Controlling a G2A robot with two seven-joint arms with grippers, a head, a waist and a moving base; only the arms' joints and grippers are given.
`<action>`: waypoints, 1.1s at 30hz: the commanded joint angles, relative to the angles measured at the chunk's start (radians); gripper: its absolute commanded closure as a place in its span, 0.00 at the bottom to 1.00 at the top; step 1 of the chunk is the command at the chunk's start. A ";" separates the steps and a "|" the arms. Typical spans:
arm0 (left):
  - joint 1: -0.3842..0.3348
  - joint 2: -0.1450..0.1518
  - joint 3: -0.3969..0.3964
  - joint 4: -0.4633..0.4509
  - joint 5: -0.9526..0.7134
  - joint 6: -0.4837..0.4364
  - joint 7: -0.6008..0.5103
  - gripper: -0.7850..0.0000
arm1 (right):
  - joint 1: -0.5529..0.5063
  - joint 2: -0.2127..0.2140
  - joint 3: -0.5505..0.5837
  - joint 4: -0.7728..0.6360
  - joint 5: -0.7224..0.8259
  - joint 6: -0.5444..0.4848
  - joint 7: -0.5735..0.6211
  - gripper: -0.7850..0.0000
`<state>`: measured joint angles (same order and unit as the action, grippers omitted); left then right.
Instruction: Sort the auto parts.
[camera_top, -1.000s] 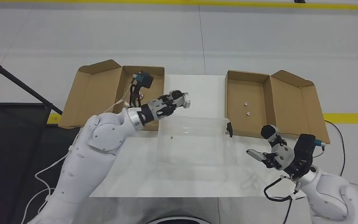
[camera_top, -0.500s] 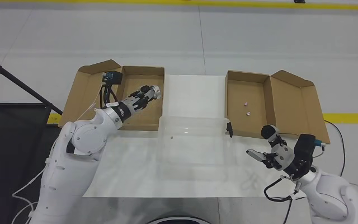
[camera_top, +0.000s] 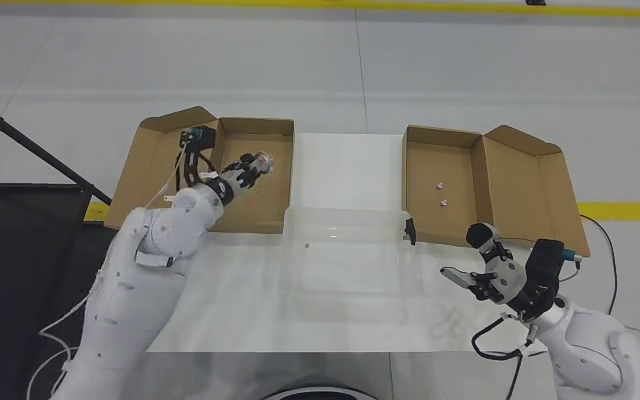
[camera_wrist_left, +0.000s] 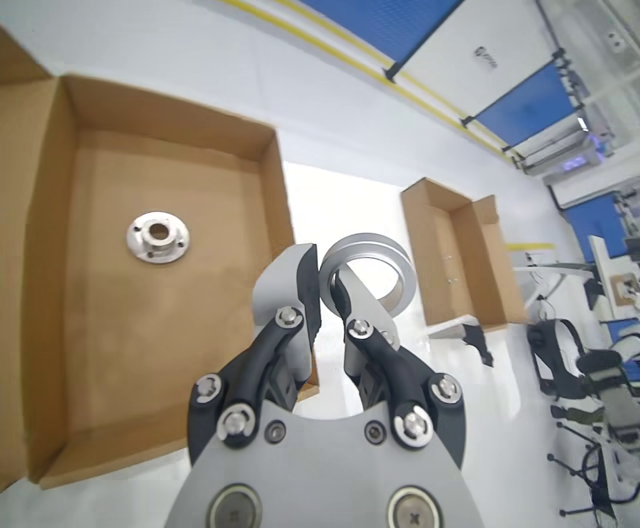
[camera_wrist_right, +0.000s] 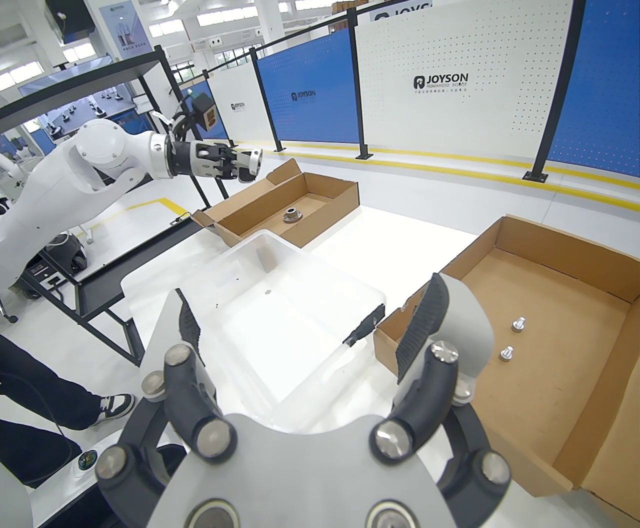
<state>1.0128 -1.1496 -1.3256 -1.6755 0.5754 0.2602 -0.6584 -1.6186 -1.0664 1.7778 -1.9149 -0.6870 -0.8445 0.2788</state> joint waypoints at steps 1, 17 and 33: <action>-0.033 -0.001 0.014 0.052 0.039 0.083 -0.035 1.00 | 0.000 0.000 0.000 0.000 0.000 0.000 0.000 0.00; -0.262 -0.018 0.222 0.336 0.331 0.287 -0.428 1.00 | 0.000 0.000 0.000 0.000 0.000 0.000 0.000 0.00; -0.334 -0.047 0.275 0.439 0.367 0.337 -0.458 0.44 | 0.000 0.000 0.000 0.000 0.000 0.000 0.000 0.00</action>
<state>0.6805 -1.1955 -1.0506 -1.2395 0.9423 0.5970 -1.1165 -1.6186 -1.0664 1.7778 -1.9149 -0.6870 -0.8445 0.2788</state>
